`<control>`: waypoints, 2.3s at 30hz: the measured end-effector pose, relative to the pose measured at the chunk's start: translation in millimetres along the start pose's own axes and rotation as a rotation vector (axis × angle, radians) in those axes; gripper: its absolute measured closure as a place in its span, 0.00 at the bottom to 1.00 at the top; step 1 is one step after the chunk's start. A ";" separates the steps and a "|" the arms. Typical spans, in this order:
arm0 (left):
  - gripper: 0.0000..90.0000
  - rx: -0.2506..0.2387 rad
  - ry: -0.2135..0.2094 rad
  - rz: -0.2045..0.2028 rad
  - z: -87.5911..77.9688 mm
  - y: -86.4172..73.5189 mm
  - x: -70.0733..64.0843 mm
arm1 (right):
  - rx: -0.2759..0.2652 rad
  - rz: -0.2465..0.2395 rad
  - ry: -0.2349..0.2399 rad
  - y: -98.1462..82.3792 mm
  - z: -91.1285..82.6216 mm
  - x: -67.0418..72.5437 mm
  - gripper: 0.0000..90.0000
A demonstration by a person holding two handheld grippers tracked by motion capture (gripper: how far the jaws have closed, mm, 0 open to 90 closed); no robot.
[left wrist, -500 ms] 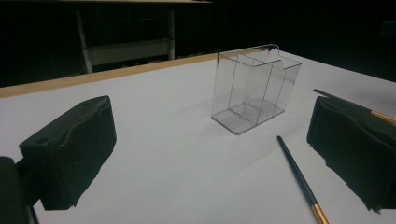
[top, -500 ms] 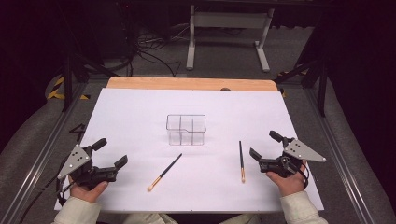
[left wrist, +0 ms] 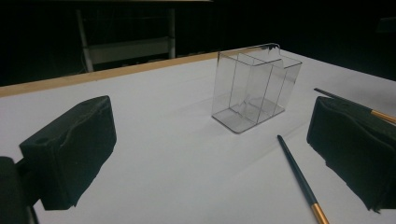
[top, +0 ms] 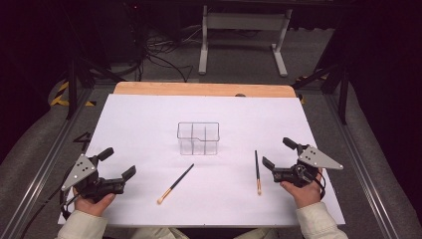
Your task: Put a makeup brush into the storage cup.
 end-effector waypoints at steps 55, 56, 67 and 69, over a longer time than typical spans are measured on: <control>0.03 0.020 -0.001 0.017 -4.8 -5.3 -0.2 | 0.172 -0.091 0.393 71.7 105.6 78.2 0.06; 0.03 0.024 -0.002 0.020 -4.9 -5.6 0.0 | 0.185 -0.098 0.400 72.5 107.6 79.0 0.06; 0.03 0.034 -0.015 0.026 -2.4 -6.9 -1.2 | 0.316 -0.134 0.468 75.3 122.4 87.6 0.05; 0.03 0.036 -0.019 0.023 -1.8 -7.0 -1.8 | 0.340 -0.142 0.478 76.7 124.4 89.6 0.05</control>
Point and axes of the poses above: each handheld gripper's, and its own axes: z roughly forward along the jaws, y roughly out of its top, x roughly to its left, the point moved 8 cm from there along z, roughly forward along the jaws, and after that the axes turned 14 degrees about y, right-handed, at the moved point
